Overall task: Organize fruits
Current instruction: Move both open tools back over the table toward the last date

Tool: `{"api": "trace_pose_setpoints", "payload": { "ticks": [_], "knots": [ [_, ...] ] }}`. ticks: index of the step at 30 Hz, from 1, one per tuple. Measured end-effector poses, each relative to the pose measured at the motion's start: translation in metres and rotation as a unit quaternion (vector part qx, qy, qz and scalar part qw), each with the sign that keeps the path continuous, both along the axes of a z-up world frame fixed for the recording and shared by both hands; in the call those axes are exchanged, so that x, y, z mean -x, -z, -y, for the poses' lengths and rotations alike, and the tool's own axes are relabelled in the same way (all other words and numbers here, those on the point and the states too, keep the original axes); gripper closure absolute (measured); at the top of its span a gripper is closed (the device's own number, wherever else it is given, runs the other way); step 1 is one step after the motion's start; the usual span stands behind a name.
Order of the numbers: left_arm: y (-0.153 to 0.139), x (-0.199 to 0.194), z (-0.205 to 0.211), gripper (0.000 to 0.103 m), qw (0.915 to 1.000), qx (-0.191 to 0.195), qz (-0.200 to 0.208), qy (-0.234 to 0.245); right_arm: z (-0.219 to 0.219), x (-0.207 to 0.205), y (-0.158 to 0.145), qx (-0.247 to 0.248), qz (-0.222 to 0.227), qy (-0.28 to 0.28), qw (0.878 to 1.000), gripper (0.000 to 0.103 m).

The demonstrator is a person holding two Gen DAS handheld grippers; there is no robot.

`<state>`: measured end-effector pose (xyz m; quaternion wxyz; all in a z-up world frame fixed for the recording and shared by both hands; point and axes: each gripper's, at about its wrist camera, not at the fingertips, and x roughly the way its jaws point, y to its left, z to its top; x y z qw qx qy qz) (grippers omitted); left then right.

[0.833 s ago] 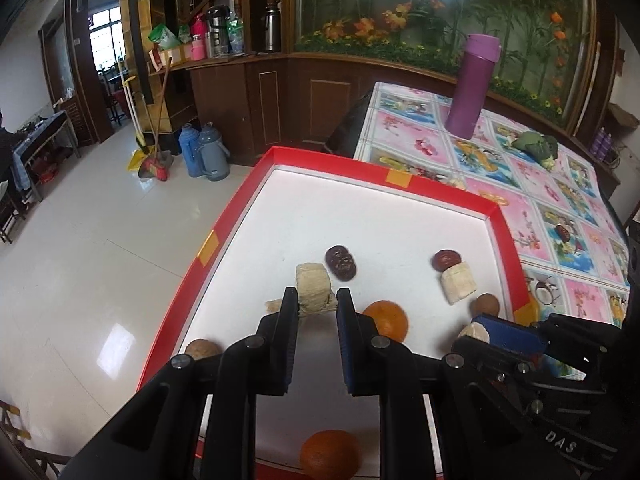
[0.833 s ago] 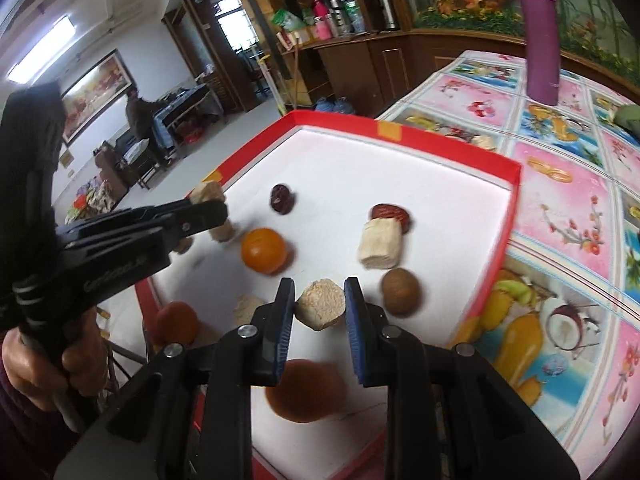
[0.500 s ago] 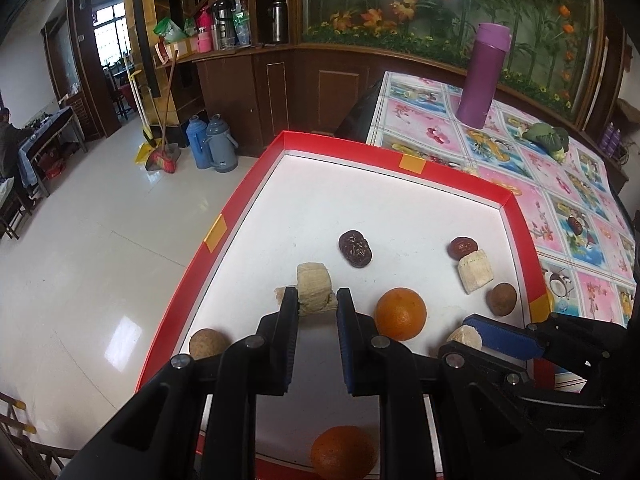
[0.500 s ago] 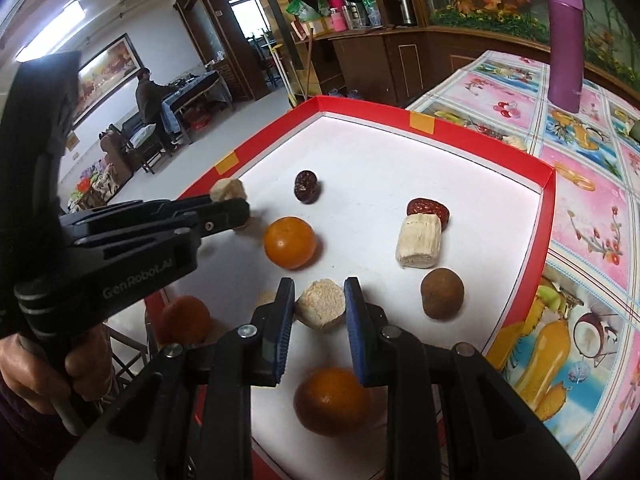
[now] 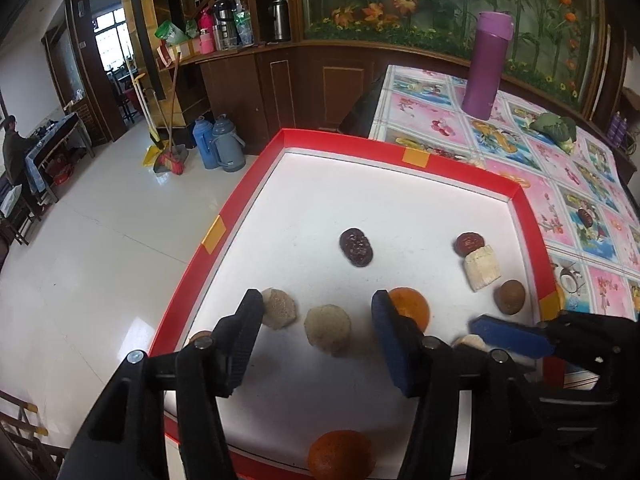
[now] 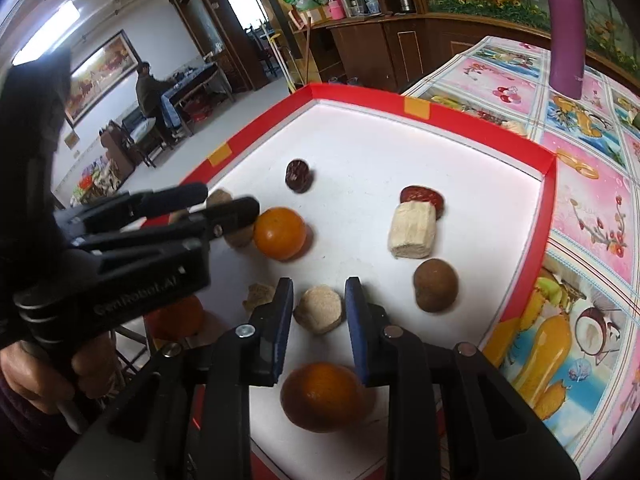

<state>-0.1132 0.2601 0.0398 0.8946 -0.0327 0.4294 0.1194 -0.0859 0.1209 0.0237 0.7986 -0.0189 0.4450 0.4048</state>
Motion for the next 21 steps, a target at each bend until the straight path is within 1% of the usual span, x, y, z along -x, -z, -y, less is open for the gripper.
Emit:
{"api": "trace_pose_setpoints", "payload": {
  "ticks": [5, 9, 12, 17, 21],
  "knots": [
    [-0.001, -0.001, -0.005, 0.046, 0.9999, -0.001, -0.012, -0.009, 0.025, -0.010, -0.012, -0.042, 0.000, 0.025, 0.999, 0.074],
    [-0.005, -0.003, 0.003, 0.046, 0.9999, -0.009, -0.011, -0.004, 0.047, -0.019, -0.019, -0.052, 0.006, 0.052, 0.997, 0.074],
    [-0.006, -0.008, 0.012, 0.046, 0.9998, -0.018, -0.013, 0.003, 0.071, -0.029, -0.023, -0.061, 0.010, 0.083, 0.995, 0.074],
    [-0.014, -0.020, 0.030, 0.045, 0.9994, -0.021, -0.012, 0.026, 0.124, -0.049, -0.028, -0.062, 0.016, 0.147, 0.987, 0.074],
    [-0.020, -0.042, 0.054, 0.045, 0.9977, -0.026, -0.012, 0.061, 0.166, -0.065, -0.028, -0.051, 0.021, 0.202, 0.978, 0.074]
  ]
}}
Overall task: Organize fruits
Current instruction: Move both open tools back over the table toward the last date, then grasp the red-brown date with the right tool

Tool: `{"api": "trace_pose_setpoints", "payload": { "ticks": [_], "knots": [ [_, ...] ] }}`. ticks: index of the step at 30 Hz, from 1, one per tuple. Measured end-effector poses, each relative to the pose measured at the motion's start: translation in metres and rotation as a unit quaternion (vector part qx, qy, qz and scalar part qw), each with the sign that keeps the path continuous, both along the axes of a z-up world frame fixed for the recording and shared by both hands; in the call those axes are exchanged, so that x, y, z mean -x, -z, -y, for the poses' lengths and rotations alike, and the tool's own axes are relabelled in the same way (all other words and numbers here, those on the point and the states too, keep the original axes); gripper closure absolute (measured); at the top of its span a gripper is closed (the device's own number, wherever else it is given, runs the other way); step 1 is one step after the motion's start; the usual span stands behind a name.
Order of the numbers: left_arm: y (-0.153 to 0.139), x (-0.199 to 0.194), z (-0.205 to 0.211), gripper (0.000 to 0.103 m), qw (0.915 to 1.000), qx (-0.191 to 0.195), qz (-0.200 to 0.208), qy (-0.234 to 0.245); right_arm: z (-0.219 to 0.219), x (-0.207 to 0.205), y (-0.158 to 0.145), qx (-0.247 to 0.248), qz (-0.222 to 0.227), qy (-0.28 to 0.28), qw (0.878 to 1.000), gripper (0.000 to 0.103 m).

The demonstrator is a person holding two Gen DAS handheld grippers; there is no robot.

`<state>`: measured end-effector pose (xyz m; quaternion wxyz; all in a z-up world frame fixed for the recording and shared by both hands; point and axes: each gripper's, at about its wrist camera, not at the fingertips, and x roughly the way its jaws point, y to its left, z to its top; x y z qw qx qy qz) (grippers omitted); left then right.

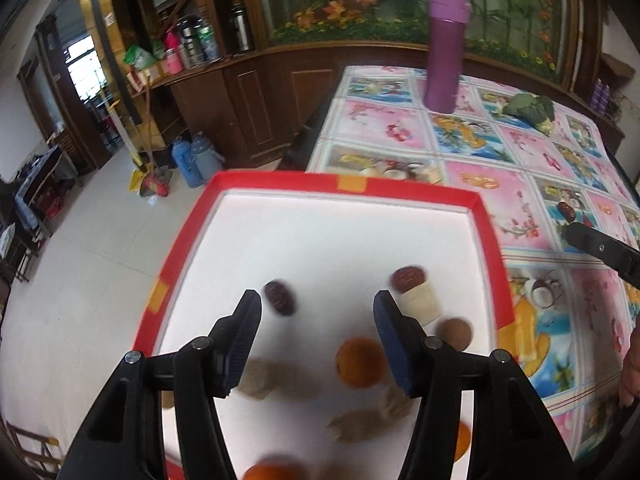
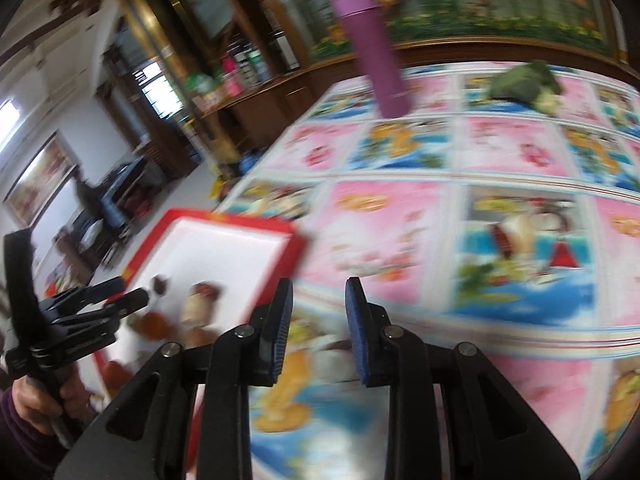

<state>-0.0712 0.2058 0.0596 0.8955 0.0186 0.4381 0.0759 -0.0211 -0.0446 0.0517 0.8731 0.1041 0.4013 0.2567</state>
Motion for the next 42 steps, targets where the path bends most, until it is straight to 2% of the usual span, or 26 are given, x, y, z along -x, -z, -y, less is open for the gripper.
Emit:
{"api": "trace_pose_setpoints", "payload": {
  "ticks": [8, 11, 13, 19, 23, 28, 29, 33, 36, 38, 42],
  "knots": [
    [-0.009, -0.071, 0.034, 0.045, 0.9982, 0.035, -0.005, 0.049, 0.061, -0.030, 0.006, 0.005, -0.021, 0.091, 0.996, 0.074],
    [-0.006, -0.107, 0.041, 0.045, 0.9969, 0.051, -0.026, 0.054, 0.073, -0.040, 0.011, 0.003, -0.029, 0.114, 0.993, 0.074],
    [-0.002, -0.133, 0.043, 0.045, 0.9938, 0.078, -0.051, 0.060, 0.080, -0.045, 0.013, 0.003, -0.031, 0.123, 0.992, 0.074],
    [0.014, -0.177, 0.051, 0.045, 0.9853, 0.128, -0.106, 0.041, 0.092, -0.059, 0.018, -0.004, -0.040, 0.139, 0.990, 0.074],
    [0.028, -0.187, 0.051, 0.045, 0.9780, 0.155, -0.138, 0.021, 0.095, -0.061, 0.016, -0.011, -0.039, 0.139, 0.989, 0.074],
    [0.037, -0.190, 0.053, 0.049, 0.9719, 0.178, -0.154, 0.017, 0.096, -0.062, 0.014, -0.019, -0.038, 0.138, 0.990, 0.074],
    [0.039, -0.191, 0.054, 0.051, 0.9710, 0.181, -0.156, 0.017, 0.096, -0.062, 0.014, -0.019, -0.038, 0.138, 0.990, 0.074],
    [0.042, -0.193, 0.058, 0.075, 0.9701, 0.179, -0.163, 0.022, 0.098, -0.064, 0.014, -0.018, -0.040, 0.140, 0.989, 0.074],
    [0.042, -0.192, 0.061, 0.077, 0.9716, 0.172, -0.160, 0.027, 0.100, -0.069, 0.019, -0.017, -0.052, 0.136, 0.989, 0.074],
    [0.042, -0.191, 0.065, 0.083, 0.9725, 0.167, -0.159, 0.034, 0.101, -0.072, 0.022, -0.017, -0.060, 0.133, 0.989, 0.074],
    [0.042, -0.191, 0.071, 0.083, 0.9725, 0.165, -0.159, 0.043, 0.100, -0.075, 0.025, -0.010, -0.064, 0.126, 0.990, 0.074]
  ]
}}
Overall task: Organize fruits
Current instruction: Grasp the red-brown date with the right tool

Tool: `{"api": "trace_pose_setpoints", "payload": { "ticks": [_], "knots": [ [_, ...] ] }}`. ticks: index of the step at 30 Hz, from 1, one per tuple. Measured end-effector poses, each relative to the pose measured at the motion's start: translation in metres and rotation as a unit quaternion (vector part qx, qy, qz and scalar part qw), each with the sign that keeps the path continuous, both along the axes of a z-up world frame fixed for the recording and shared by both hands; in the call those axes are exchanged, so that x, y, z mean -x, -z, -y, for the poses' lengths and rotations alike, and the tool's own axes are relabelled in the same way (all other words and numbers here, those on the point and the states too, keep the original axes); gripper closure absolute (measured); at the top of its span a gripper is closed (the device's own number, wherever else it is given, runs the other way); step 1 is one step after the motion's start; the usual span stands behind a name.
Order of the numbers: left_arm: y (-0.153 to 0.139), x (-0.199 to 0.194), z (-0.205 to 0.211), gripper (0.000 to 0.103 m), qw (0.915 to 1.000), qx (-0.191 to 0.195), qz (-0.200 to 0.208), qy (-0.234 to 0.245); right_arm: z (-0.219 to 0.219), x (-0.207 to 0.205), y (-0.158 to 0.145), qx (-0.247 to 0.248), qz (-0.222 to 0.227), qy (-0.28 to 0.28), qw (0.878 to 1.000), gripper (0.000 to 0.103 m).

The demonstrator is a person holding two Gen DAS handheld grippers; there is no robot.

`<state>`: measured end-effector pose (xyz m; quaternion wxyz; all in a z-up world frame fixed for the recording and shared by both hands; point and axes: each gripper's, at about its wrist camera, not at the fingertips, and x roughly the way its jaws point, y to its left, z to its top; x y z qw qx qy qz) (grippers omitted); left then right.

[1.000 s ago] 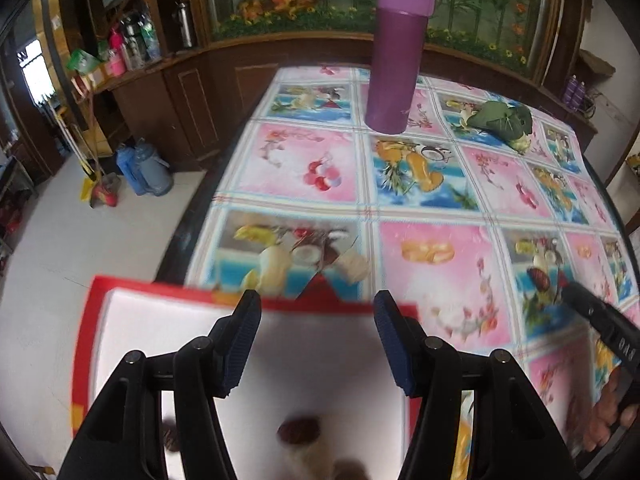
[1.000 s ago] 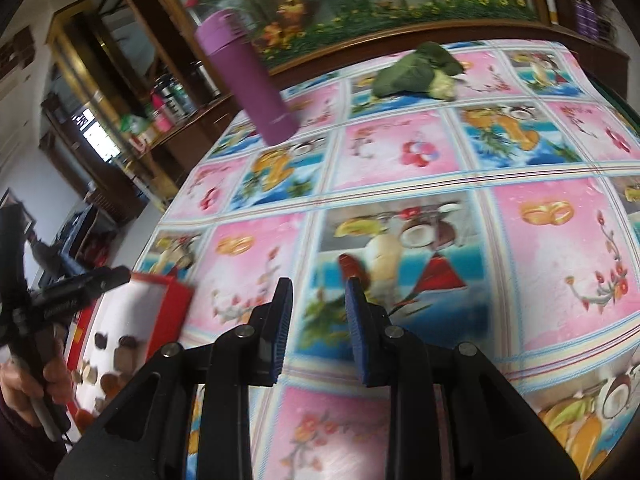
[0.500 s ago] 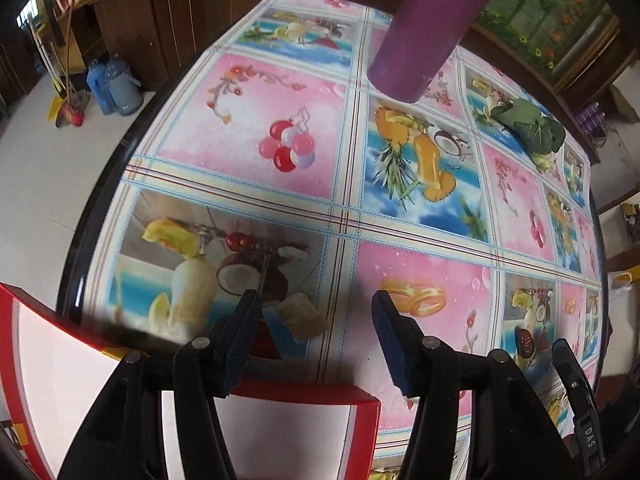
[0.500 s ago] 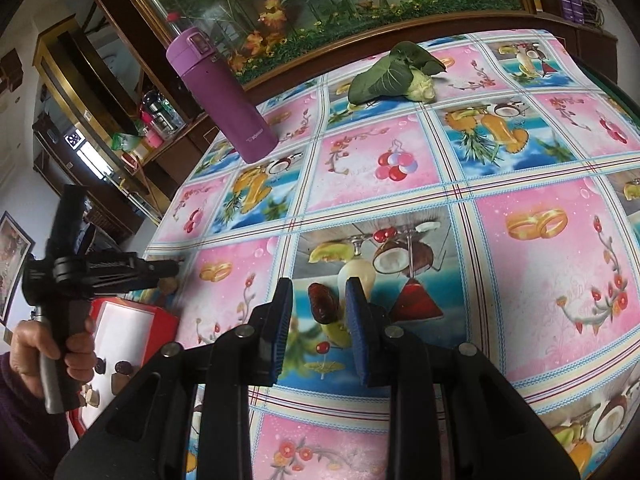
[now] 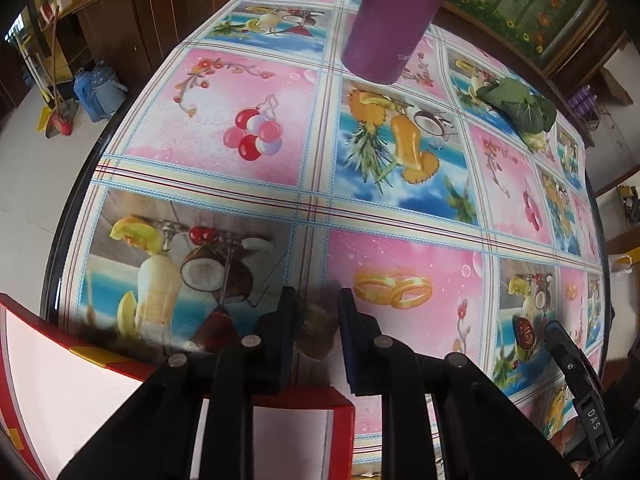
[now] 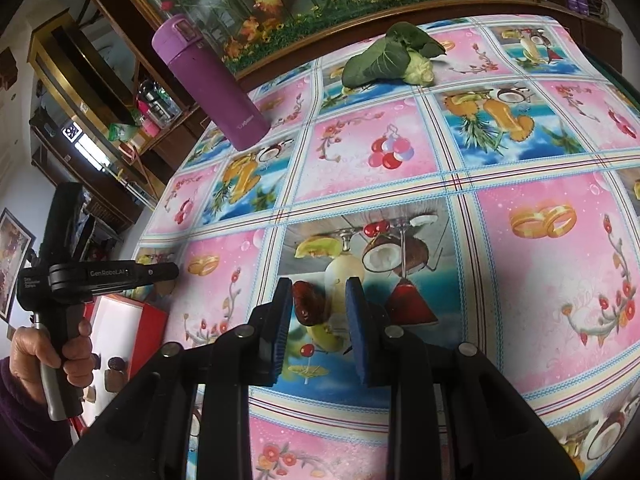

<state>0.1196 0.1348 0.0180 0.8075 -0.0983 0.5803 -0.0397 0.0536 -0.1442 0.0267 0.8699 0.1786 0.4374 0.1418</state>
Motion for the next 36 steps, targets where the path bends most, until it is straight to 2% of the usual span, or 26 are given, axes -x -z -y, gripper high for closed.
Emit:
{"api": "trace_pose_setpoints", "payload": {
  "ticks": [9, 11, 15, 20, 24, 26, 28, 29, 31, 36],
  "knots": [
    [0.000, 0.001, 0.016, 0.081, 0.9997, -0.009, -0.005, 0.020, -0.003, -0.001, -0.001, 0.002, 0.001, -0.014, 1.000, 0.073],
    [-0.003, 0.002, 0.014, 0.080, 0.9998, -0.007, -0.002, 0.021, -0.003, -0.002, 0.000, 0.002, 0.001, -0.013, 1.000, 0.064],
    [-0.013, 0.005, 0.010, 0.066, 0.9996, -0.006, 0.012, 0.024, -0.005, -0.001, -0.002, 0.006, 0.013, -0.015, 1.000, 0.061],
    [-0.010, 0.008, 0.013, 0.065, 0.9993, -0.010, 0.010, 0.036, -0.018, 0.000, 0.001, 0.055, 0.014, -0.023, 0.998, 0.061],
    [-0.006, 0.011, 0.019, 0.066, 0.9985, -0.020, 0.010, 0.051, -0.032, 0.003, 0.004, 0.106, 0.018, -0.032, 0.994, 0.064],
    [-0.005, 0.013, 0.022, 0.070, 0.9978, -0.029, 0.014, 0.057, -0.041, 0.003, 0.010, 0.150, 0.018, -0.037, 0.988, 0.075],
    [-0.003, 0.014, 0.024, 0.080, 0.9974, -0.034, 0.013, 0.062, -0.050, 0.005, 0.012, 0.191, 0.032, -0.037, 0.980, 0.083],
    [-0.001, 0.013, 0.025, 0.081, 0.9972, -0.035, 0.012, 0.065, -0.052, 0.005, 0.014, 0.202, 0.037, -0.035, 0.978, 0.085],
    [0.001, 0.013, 0.026, 0.086, 0.9968, -0.041, 0.014, 0.067, -0.052, 0.005, 0.014, 0.207, 0.038, -0.035, 0.977, 0.085],
    [0.000, 0.014, 0.024, 0.087, 0.9972, -0.038, 0.019, 0.062, -0.044, 0.003, 0.012, 0.182, 0.035, -0.026, 0.982, 0.085]
  ]
}}
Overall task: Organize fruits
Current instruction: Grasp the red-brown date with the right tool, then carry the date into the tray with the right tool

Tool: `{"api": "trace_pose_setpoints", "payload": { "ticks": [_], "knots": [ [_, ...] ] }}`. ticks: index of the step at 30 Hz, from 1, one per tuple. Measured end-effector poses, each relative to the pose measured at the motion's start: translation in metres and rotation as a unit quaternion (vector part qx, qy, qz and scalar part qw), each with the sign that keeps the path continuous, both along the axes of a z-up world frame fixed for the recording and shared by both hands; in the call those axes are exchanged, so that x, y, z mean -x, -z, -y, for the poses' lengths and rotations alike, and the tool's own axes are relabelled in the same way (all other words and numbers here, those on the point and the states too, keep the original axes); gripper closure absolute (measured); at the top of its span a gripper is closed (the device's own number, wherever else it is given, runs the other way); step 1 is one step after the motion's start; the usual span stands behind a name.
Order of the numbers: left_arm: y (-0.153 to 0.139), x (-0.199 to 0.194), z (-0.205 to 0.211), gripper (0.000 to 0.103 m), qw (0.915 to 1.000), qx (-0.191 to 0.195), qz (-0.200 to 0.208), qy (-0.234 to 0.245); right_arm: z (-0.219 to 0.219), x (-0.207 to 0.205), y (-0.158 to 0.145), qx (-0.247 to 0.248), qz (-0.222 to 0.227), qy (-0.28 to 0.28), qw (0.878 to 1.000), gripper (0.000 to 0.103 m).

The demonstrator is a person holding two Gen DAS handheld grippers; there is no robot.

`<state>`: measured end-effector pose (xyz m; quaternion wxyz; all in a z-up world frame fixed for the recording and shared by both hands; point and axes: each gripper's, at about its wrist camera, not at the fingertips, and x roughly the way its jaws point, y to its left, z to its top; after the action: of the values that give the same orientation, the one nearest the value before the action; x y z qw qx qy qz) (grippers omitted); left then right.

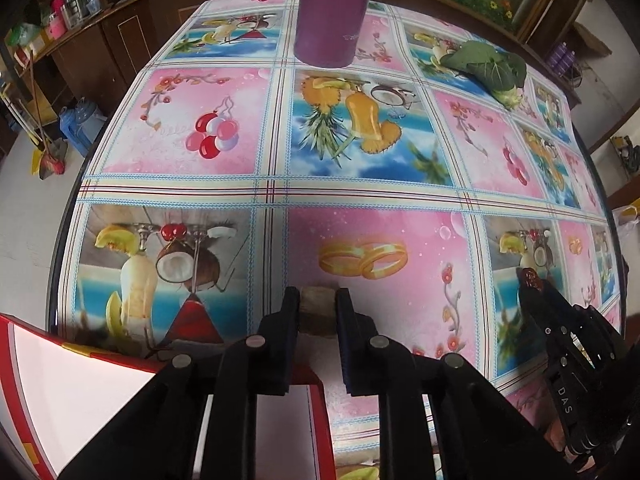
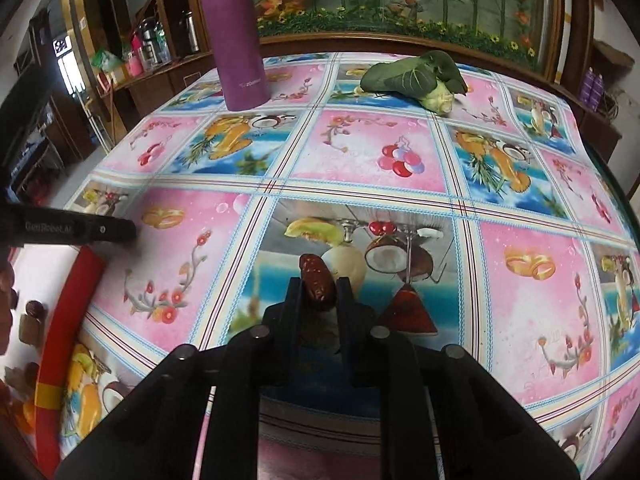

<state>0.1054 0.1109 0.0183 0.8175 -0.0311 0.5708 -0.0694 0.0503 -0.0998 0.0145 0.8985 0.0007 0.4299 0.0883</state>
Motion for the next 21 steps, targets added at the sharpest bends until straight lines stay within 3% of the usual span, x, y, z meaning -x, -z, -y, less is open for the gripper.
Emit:
{"api": "trace_pose_setpoints", "payload": {
  "ticks": [7, 13, 16, 21],
  "knots": [
    [-0.043, 0.019, -0.010, 0.087, 0.9982, 0.024, 0.055, 0.000, 0.005, 0.011, -0.019, -0.050, 0.029, -0.001, 0.998, 0.085],
    [-0.098, 0.062, -0.048, 0.087, 0.9911, 0.028, 0.129, -0.011, -0.001, 0.027, -0.037, -0.142, 0.038, -0.025, 0.989, 0.085],
    [-0.110, 0.085, -0.073, 0.087, 0.9882, 0.023, 0.150, -0.021, -0.020, 0.039, -0.046, -0.201, 0.031, -0.064, 0.977, 0.085],
    [-0.105, 0.114, -0.113, 0.087, 0.9878, 0.005, 0.148, -0.048, -0.081, 0.057, -0.054, -0.232, 0.027, -0.121, 0.965, 0.085]
  ]
}}
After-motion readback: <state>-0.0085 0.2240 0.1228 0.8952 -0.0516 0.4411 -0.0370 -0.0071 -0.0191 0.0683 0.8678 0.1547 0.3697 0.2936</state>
